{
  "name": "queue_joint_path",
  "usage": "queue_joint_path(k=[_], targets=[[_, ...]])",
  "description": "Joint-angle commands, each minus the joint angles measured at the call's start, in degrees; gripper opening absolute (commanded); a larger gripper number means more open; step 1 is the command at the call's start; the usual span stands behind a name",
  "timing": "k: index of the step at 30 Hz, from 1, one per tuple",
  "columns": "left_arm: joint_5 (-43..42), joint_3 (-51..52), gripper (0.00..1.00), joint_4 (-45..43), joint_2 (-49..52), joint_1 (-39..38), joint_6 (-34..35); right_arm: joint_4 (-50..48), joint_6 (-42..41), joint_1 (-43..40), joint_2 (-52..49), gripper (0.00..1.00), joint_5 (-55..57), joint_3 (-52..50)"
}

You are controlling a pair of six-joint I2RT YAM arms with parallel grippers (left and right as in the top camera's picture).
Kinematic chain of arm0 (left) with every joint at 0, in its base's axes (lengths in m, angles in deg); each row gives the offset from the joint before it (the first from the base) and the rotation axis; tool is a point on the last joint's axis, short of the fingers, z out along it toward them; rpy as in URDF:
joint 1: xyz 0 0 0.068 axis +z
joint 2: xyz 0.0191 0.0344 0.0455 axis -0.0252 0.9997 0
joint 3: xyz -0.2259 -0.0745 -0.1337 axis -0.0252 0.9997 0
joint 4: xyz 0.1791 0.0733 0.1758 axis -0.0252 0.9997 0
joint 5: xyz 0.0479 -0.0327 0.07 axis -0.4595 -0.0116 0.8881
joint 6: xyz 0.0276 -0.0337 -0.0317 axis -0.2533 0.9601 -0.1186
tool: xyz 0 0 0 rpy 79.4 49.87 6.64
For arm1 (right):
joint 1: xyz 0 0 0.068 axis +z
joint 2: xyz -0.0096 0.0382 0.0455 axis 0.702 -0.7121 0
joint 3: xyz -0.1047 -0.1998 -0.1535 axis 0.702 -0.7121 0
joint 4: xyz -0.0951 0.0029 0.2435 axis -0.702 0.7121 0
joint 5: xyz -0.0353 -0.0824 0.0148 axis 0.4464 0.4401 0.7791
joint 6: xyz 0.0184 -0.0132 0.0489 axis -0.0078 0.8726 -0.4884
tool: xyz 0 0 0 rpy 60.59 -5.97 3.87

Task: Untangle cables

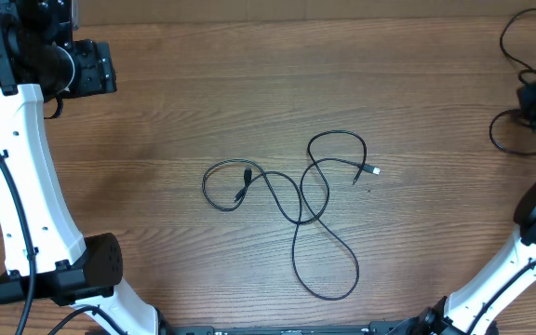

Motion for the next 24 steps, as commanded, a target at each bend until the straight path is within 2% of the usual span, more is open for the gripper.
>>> queue_joint_path(k=[1, 4, 6, 12, 15, 24], targets=[[-1.2, -0.46, 0.74, 0.52, 0.28, -0.44, 0.07, 8.81, -11.89, 0.13, 7.19, 0.04, 9.25, 3.06], [-1.18, -0.46, 0.73, 0.76, 0.28, -0.44, 0.02, 19.76, -17.9, -0.74, 9.81, 0.04, 11.06, 3.06], [-1.18, -0.46, 0.73, 0.79, 0.28, -0.44, -0.02, 24.9, -18.93, -1.79, 10.23, 0.04, 10.99, 3.06], [-1.18, -0.46, 0.72, 0.94, 0.28, -0.44, -0.72, 32.06, -23.23, -3.65, 10.1, 0.04, 14.51, 0.46], [-1.18, -0.46, 0.72, 0.96, 0.28, -0.44, -2.12, 31.23, -26.45, -4.09, 10.08, 0.04, 15.06, -3.91], [-0.92, -0.46, 0.69, 1.51, 0.28, -0.44, -3.06, 17.18, -26.12, -4.09, 9.9, 0.04, 15.04, -14.8]])
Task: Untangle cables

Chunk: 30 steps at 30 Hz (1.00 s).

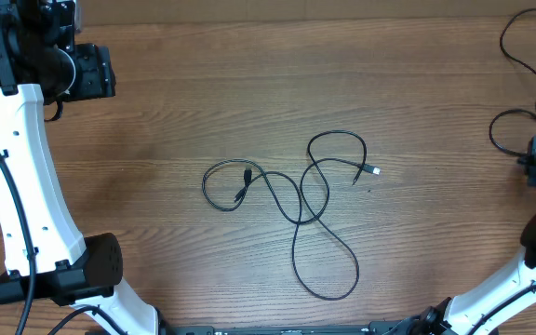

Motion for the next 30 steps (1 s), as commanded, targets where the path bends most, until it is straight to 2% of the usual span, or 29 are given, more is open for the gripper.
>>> queue_joint_path(k=[1, 7, 18, 22, 27, 30], targets=[[-0.61, -0.46, 0.69, 0.13, 0.28, -0.44, -1.53, -4.39, -0.61, 0.13, 0.44, 0.04, 1.18, -3.04], [-0.63, -0.44, 0.68, 0.13, 0.28, -0.44, -1.49, -11.69, 5.03, 0.42, -1.22, 0.04, 0.46, -3.45], [-0.7, -0.46, 0.66, 0.13, 0.28, -0.44, -0.96, -15.52, 5.22, 0.42, -6.51, 0.04, 0.07, -3.48], [-0.7, -0.46, 0.66, 0.13, 0.28, -0.44, -0.85, -24.3, 14.93, 0.9, -8.76, 0.04, -6.16, -3.5], [-0.72, -0.46, 0.66, 0.13, 0.28, -0.44, -0.83, -31.98, 15.98, 1.77, -14.34, 0.04, -9.68, -3.5], [-1.07, -0.46, 0.66, 0.13, 0.28, -0.44, -0.83, -39.85, 20.31, 1.9, -18.45, 0.04, -15.87, -3.48]])
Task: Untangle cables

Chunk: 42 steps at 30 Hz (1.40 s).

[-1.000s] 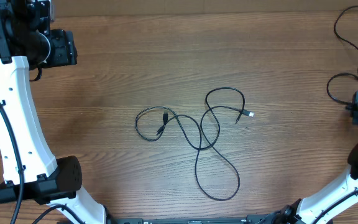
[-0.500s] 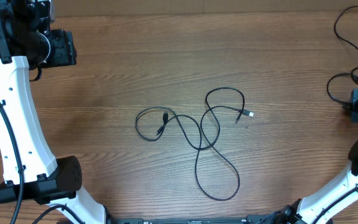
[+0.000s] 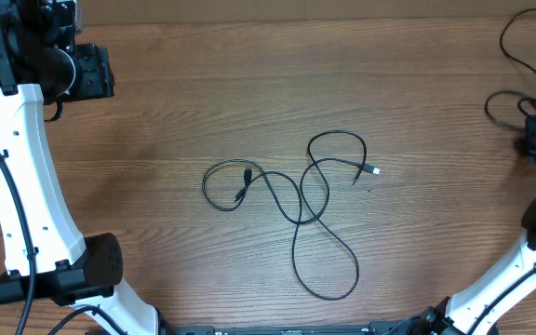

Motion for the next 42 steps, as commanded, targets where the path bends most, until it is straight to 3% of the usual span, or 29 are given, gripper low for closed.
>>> queue_joint_path(k=[1, 8, 13, 20, 26, 32, 35, 37, 39, 40, 42], targets=[[-1.07, -0.46, 0.66, 0.11, 0.28, -0.44, -0.66, -5.22, 7.85, 0.98, -9.62, 0.04, -11.17, -2.03], [-1.11, -0.46, 0.65, 0.11, 0.28, -0.44, 0.37, -16.28, 14.8, 3.21, -17.16, 0.04, -15.87, 1.18], [-1.11, -0.44, 0.64, 0.11, 0.28, -0.46, 0.44, -13.09, 22.97, 6.03, -21.84, 0.04, -15.89, 10.56], [-3.54, -0.46, 0.64, 0.11, 0.28, -1.03, 0.42, -0.55, 29.99, 7.39, -23.02, 0.04, -12.11, 23.21], [-3.37, -0.46, 0.62, 0.11, 0.28, -2.99, 0.42, 20.72, 32.13, 7.08, -21.84, 0.04, -13.9, 34.88], [0.52, -0.46, 0.62, -0.09, 0.28, -4.13, 0.7, 40.59, 45.44, 10.05, -12.07, 0.07, -21.2, 47.3], [0.98, -0.46, 0.62, -0.37, 0.28, -4.13, 0.87, 47.82, 50.58, 12.33, -5.49, 0.17, -22.27, 51.54], [1.01, -0.46, 0.63, -1.31, 0.28, -4.13, 1.36, 52.24, 52.17, 14.27, -0.81, 0.36, -22.14, 53.7], [0.96, -0.46, 0.63, -2.45, 0.28, -4.13, 1.92, 56.54, 52.02, 16.37, 4.31, 0.67, -22.23, 54.31], [0.94, -0.46, 0.63, -3.26, 0.28, -4.13, 2.38, 59.01, 51.95, 17.51, 6.86, 0.99, -22.23, 54.31], [0.87, -0.46, 0.63, -4.52, 0.28, -4.13, 3.43, 63.21, 49.81, 19.41, 10.38, 1.0, -22.16, 54.31]])
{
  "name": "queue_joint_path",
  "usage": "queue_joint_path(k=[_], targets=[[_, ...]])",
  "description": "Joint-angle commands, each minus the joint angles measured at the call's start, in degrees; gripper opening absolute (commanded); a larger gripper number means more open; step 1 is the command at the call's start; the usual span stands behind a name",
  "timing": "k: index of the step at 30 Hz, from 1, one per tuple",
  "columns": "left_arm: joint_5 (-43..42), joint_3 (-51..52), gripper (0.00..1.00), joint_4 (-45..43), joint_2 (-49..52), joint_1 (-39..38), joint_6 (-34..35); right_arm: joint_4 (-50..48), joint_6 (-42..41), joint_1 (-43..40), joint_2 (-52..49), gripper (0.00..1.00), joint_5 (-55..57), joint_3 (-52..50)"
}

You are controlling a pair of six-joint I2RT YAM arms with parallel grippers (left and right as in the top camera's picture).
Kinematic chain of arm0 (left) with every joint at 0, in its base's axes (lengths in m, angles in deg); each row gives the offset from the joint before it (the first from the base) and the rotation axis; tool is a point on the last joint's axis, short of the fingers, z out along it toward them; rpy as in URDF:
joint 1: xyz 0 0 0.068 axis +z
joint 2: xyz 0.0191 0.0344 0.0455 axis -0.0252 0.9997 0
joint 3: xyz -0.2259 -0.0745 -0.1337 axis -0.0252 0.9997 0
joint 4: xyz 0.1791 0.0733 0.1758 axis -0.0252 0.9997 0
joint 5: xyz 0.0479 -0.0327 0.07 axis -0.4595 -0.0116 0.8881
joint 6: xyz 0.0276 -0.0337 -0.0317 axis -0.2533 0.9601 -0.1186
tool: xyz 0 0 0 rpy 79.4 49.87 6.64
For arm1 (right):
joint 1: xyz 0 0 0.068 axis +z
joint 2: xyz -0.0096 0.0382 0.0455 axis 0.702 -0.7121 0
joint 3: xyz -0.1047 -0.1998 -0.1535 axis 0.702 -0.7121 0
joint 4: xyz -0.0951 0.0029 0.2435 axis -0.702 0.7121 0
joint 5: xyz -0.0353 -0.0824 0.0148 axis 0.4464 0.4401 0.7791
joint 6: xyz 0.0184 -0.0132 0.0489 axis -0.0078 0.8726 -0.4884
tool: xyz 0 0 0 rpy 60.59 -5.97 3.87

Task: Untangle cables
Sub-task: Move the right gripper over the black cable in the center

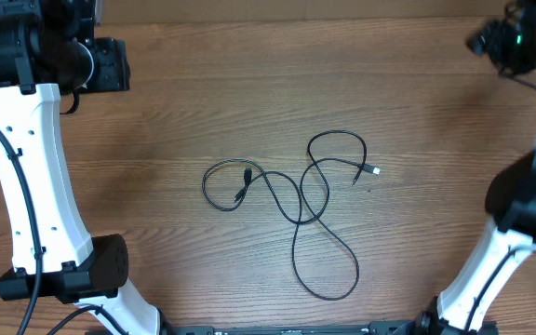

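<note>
A thin black cable lies tangled in the middle of the table in the overhead view. It forms several crossing loops. One silver-tipped plug points right and a black plug sits inside the left loop. My left gripper hangs over the far left corner, well away from the cable. My right gripper is at the far right corner, also apart from it. Neither gripper's fingers show clearly.
A short piece of a second thin black cable shows beside the right arm near the right edge. The left arm's white link runs down the left side. Bare wooden table surrounds the tangle.
My right gripper went from the right edge at mid height to the far right corner. The second cable's loops at the right no longer show. My left gripper shifted slightly right.
My right gripper was at the second cable by the right edge. It was then lower on that edge, then a little higher, with that cable's loops changing shape. Now it is at the far corner. The middle tangle has not changed.
</note>
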Motion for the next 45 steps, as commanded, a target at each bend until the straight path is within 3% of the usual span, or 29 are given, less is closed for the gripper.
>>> queue_joint_path(k=[1, 6, 12, 16, 32, 36, 45], targets=[[0.57, -0.46, 0.63, -1.66, 0.28, -0.22, 2.71, 5.27, -0.39, 3.43, 10.51, 1.0, -1.75, 2.38], [0.15, -0.46, 0.63, -3.96, 0.28, -0.22, 3.04, 17.44, -15.17, 10.36, 13.66, 0.98, 0.13, 2.36], [0.2, -0.46, 0.64, -4.11, 0.28, -0.22, 2.71, 25.66, -26.88, 20.9, 13.51, 0.97, 18.51, -2.58], [0.15, -0.46, 0.64, -4.04, 0.28, -0.22, 2.6, 27.61, -34.36, 27.96, 13.51, 0.97, 24.24, -9.33], [0.2, -0.46, 0.64, -3.89, 0.28, -0.22, 1.95, 11.54, -45.22, 45.31, 13.51, 0.91, 22.67, -44.7], [0.2, -0.46, 0.65, -3.89, 0.28, -0.22, 1.95, 7.67, -45.42, 49.55, 13.51, 0.86, 22.69, -49.75], [0.22, -0.46, 0.63, -2.89, 0.28, -0.22, 0.44, 3.13, -45.86, 55.25, 13.51, 0.86, 22.01, -56.28]])
